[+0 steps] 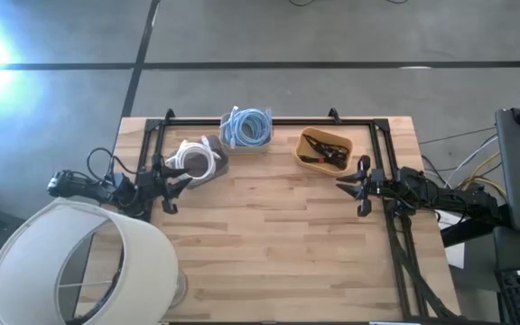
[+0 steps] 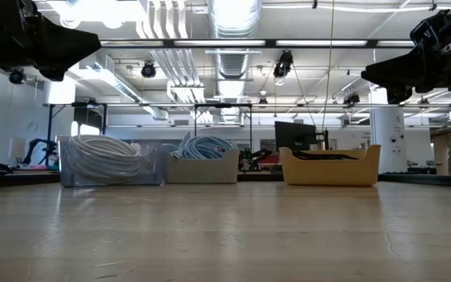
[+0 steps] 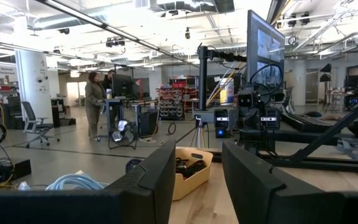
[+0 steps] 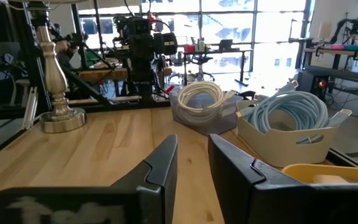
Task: Pick & Place USB Port
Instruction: Return to Home Position
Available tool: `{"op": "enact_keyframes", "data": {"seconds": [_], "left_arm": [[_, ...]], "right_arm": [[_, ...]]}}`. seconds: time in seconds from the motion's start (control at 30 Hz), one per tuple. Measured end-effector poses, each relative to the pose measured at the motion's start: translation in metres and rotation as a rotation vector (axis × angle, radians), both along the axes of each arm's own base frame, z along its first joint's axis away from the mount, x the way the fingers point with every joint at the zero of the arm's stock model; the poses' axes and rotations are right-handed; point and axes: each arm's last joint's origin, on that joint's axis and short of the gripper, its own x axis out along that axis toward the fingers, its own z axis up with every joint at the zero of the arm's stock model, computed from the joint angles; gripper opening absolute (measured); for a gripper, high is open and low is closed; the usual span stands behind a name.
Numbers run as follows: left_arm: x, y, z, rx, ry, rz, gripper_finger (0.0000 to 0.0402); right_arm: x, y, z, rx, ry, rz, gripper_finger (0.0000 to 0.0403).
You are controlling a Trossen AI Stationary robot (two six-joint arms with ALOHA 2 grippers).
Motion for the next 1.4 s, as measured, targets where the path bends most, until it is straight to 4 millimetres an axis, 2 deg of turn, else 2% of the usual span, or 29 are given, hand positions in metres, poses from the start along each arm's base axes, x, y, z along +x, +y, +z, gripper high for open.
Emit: {"op": "enact_keyframes", "data": {"seconds": [0.4, 1.03, 1.4], "left_arm": [[0.0000, 0.0000, 0.0000, 0.000, 0.000, 0.000, 0.0136], [0.0000, 0.0000, 0.0000, 0.000, 0.000, 0.000, 0.0136], [0.0000, 0.0000, 0.0000, 0.000, 0.000, 0.000, 0.0136]], "right_arm": [[0.0000, 0.0000, 0.0001, 0.000, 0.000, 0.000, 0.0068], [0.0000, 0.0000, 0.0001, 0.000, 0.000, 0.000, 0.0089], [0.0000, 0.0000, 0.0001, 0.000, 0.000, 0.000, 0.0071]]}}
